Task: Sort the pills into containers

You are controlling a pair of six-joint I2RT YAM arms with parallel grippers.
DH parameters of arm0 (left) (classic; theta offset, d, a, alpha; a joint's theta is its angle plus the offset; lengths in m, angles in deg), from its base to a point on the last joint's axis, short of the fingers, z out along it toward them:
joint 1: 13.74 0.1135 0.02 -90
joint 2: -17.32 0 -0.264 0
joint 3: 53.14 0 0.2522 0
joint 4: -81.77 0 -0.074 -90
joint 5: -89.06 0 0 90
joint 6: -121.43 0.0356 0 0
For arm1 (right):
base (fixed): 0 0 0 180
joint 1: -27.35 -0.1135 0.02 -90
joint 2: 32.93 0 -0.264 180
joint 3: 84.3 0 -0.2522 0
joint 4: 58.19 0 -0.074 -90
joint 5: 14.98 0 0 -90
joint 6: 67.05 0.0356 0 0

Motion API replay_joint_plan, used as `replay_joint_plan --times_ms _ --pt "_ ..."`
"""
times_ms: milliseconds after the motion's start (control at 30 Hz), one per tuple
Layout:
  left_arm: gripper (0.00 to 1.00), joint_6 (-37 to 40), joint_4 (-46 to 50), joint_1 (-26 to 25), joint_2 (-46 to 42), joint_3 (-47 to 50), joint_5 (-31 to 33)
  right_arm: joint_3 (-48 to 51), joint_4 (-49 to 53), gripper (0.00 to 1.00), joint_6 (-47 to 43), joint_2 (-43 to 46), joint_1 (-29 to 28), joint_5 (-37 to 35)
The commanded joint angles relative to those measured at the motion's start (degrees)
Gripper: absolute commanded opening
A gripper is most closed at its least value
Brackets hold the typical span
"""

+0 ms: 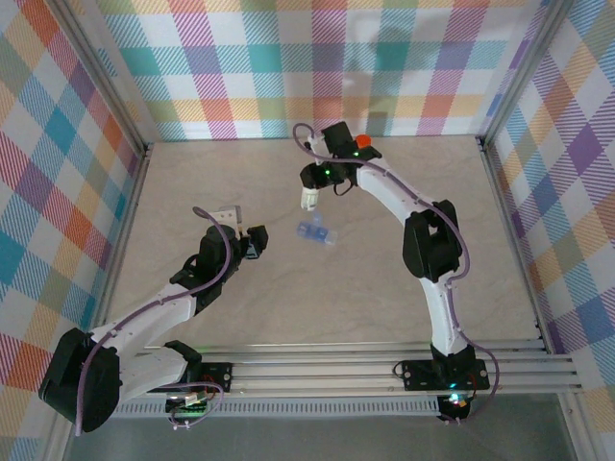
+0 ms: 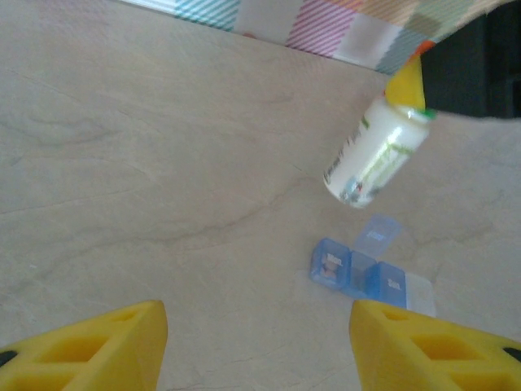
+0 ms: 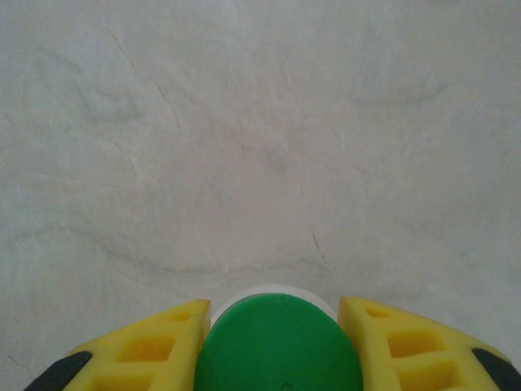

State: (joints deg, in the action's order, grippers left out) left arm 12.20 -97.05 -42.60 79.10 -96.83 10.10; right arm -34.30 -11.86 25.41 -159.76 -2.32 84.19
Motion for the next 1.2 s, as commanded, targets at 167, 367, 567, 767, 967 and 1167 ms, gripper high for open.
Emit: replay_joint_plan --times_ms 167,367,567,767,967,1167 --pt "0.63 11.48 -14.73 -0.08 4.01 -4.27 -17.04 5.75 6.92 0.18 -10.97 16.71 -0.04 6.02" --pt "0.61 20.96 -16.33 0.08 5.71 -9.86 -39.10 20.71 8.11 0.21 -29.75 32.28 0.20 23.68" --pt "0.62 31.02 -4.44 -1.60 4.82 -15.45 -51.53 34.05 5.99 0.20 -48.81 44.83 1.08 36.63" --pt "0.62 46.70 -5.33 -4.75 4.77 -12.17 -57.58 34.55 9.17 0.20 -59.01 47.11 1.94 42.54" --pt "0.62 50.93 -4.62 -5.85 6.40 -13.16 -57.24 34.09 10.84 0.20 -61.80 46.58 2.07 47.66" --pt "0.62 53.82 -0.32 -5.89 7.69 -14.79 -57.62 34.38 11.35 0.18 -63.71 47.54 2.08 53.61"
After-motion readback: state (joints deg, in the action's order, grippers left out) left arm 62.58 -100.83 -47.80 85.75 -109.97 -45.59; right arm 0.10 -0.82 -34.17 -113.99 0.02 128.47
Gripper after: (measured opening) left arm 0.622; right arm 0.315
